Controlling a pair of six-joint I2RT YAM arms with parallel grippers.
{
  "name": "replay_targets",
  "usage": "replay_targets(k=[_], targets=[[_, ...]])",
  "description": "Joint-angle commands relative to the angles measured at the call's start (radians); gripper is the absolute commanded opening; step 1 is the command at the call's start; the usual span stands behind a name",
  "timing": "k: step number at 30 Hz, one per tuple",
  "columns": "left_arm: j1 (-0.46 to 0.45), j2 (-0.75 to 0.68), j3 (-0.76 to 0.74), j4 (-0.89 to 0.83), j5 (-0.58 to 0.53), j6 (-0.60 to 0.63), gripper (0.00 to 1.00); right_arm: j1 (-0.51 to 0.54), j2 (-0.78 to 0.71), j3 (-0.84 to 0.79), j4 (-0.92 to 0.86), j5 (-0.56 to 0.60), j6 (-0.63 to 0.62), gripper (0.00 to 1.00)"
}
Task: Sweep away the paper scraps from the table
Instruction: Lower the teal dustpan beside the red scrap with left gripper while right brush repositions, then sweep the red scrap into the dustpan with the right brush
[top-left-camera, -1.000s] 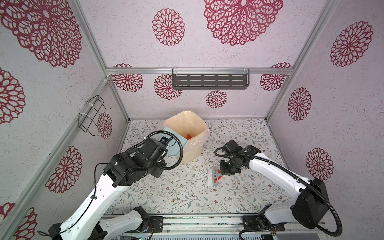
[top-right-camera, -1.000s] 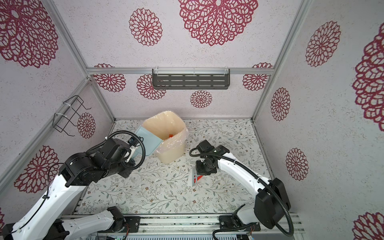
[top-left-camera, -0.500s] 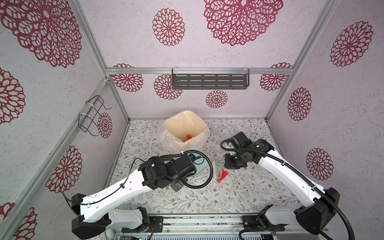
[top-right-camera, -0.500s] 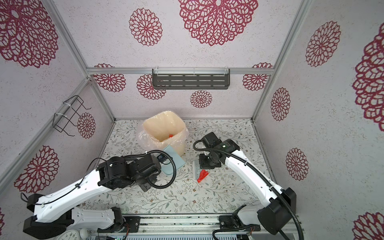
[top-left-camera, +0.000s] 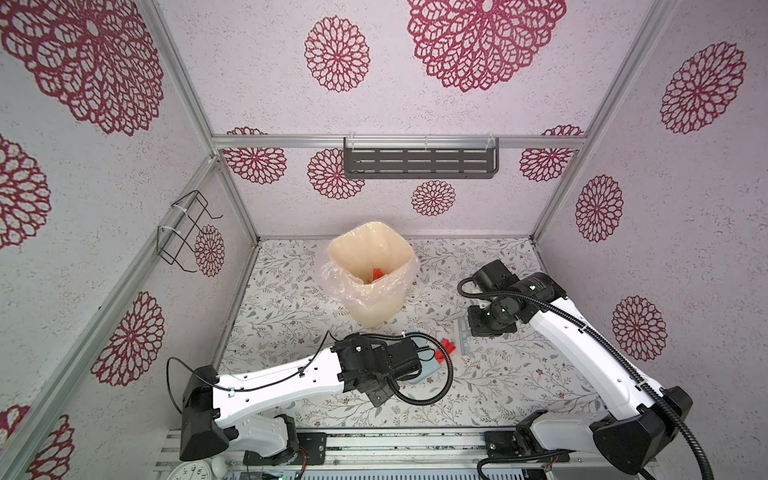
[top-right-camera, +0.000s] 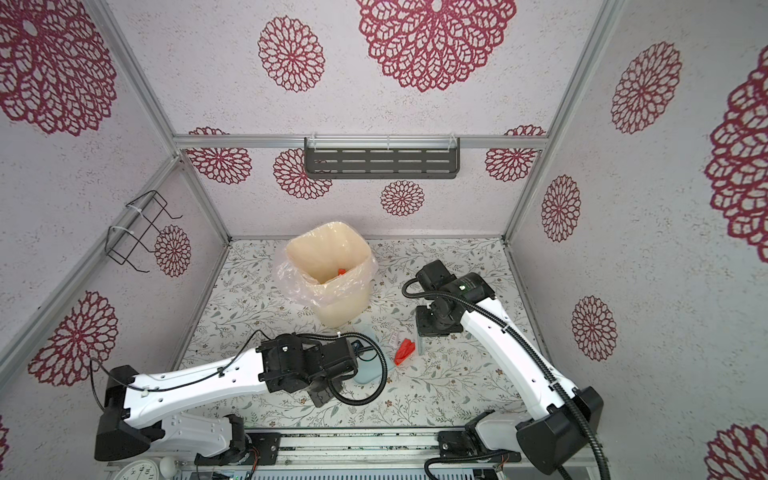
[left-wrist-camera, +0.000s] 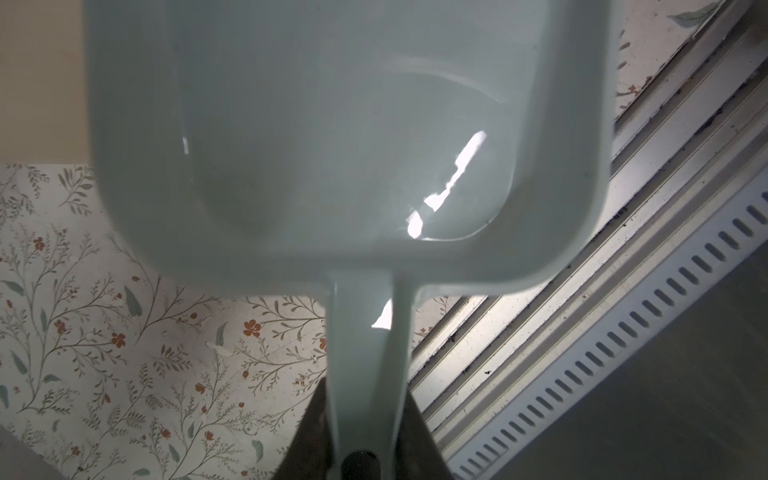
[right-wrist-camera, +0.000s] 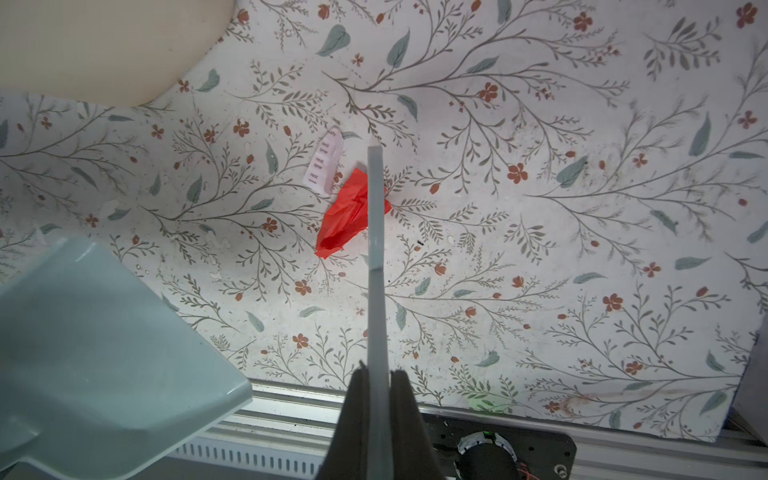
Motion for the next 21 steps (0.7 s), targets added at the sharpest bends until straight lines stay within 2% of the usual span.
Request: replay_targets(k=[1,10,21], targets=[[-0.009,0.020,-0.033,0.107,0.030,0.024,0.00,-0.004,0.023,0.022,-0.022,0.064,-0.041,0.00],[0.002,0.126,-0.120,0.229,0.080,0.092,0.00,-0.005,0.123,0.036,-0.017,0.137,-0.108,0.00],[0.048,0.207,-0.116,0.239,0.150,0.083,0.00,-0.005,0.190,0.058,-0.004,0.152,-0.138,0.00]])
